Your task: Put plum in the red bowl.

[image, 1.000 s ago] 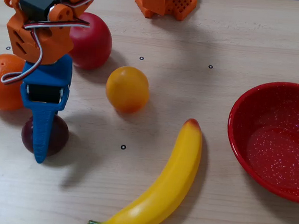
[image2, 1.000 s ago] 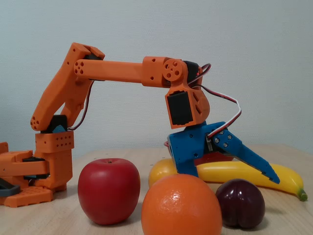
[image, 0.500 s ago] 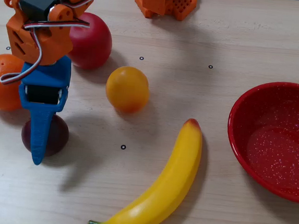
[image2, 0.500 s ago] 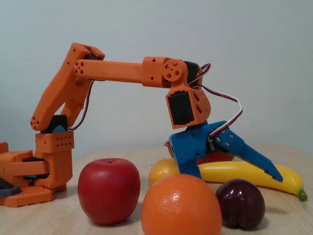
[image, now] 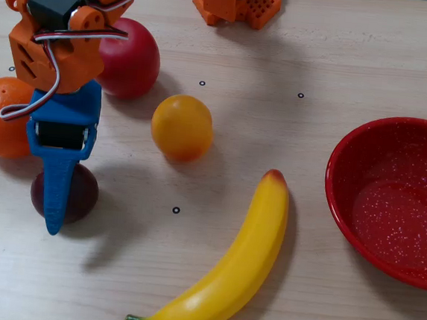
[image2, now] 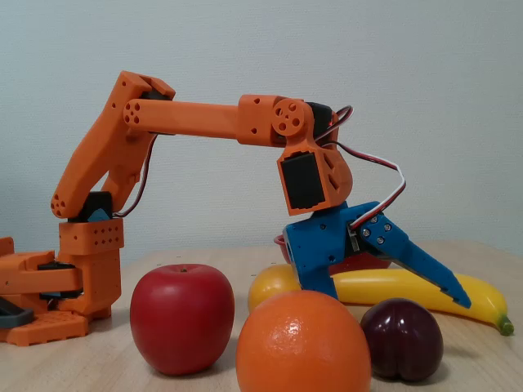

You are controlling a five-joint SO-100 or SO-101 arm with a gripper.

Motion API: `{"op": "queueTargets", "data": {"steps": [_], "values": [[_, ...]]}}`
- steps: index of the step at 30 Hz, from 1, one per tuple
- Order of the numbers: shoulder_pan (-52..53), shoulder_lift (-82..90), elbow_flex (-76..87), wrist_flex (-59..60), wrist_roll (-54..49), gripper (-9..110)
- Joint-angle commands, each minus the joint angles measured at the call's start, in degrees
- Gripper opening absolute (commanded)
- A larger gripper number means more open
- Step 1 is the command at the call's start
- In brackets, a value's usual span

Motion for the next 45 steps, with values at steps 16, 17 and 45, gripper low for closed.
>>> {"op": "queueTargets", "data": {"steps": [16, 17, 45], "values": [[-1.8, 2.8, -1.9, -1.5, -2.1, 34], [-1.8, 2.8, -1.8, -1.4, -2.3, 33], [-1.5, 4.1, -0.2, -1.0, -6.5, 0]]}}
